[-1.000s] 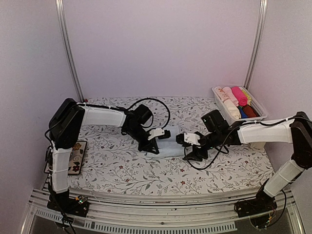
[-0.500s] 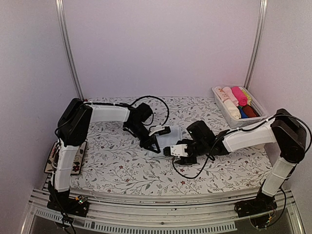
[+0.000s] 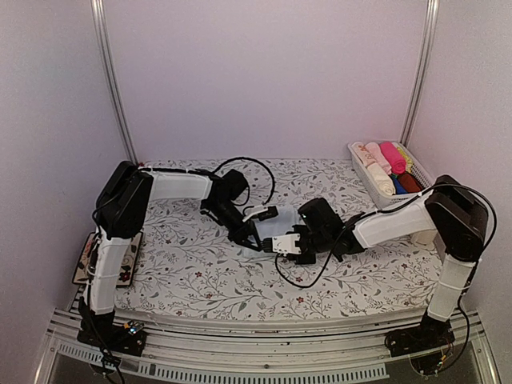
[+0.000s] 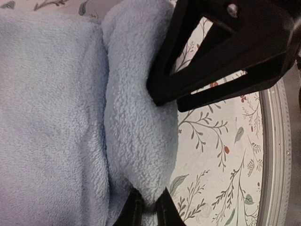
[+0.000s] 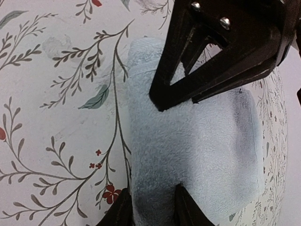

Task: Roll the towels
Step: Roll the towel at the center of the board.

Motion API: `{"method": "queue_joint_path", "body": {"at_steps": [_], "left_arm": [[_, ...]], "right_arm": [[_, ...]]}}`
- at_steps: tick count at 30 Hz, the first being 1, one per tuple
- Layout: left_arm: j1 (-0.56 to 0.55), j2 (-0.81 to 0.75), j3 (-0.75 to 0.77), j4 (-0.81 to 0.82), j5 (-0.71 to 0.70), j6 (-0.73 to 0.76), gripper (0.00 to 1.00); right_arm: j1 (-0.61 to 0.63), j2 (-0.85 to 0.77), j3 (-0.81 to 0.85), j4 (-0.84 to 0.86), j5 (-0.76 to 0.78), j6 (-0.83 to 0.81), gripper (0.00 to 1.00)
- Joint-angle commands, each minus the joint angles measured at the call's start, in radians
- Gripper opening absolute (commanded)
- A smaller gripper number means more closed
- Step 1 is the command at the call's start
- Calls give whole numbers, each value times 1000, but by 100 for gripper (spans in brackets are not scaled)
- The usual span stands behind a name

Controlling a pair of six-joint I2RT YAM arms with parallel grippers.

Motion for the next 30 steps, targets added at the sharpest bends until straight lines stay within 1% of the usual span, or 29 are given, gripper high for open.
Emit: {"method": "queue_joint_path", "body": {"at_steps": [1,3,5,6,8,12,15,20,22,26,30], "left_arm": [[17,56,-15,-75,-29,-1,10],[22,46,-17,-76,-29,2,14],[24,30,-22,-70,-47,-2,26],[24,19,-28,-65,-60,-3,31],[26,-17,-52,-43,-89,-8,39],[29,-113,-119,13,-169,-16,52],[29,-206,-181,73,-228,-26,55],[27,-389,-341,231,-321,-30,66],[24,-442,-397,291,-354,-31,67],[-10,-526,-511,417,-436,-15,69],[-100,-584,-627,560,-561,57,69]], "right_arm": [[5,53,51,-40,1,24,28],[5,72,74,-60,13,49,24],[5,84,90,-79,7,67,20],[4,86,98,-92,-1,73,20],[0,90,117,-128,-27,91,16],[-12,97,153,-205,-82,138,14],[-19,101,177,-255,-122,163,13],[-48,120,252,-364,-229,215,12],[-60,126,266,-395,-267,234,12],[-92,157,350,-463,-352,276,12],[-127,203,420,-523,-428,321,12]]}}
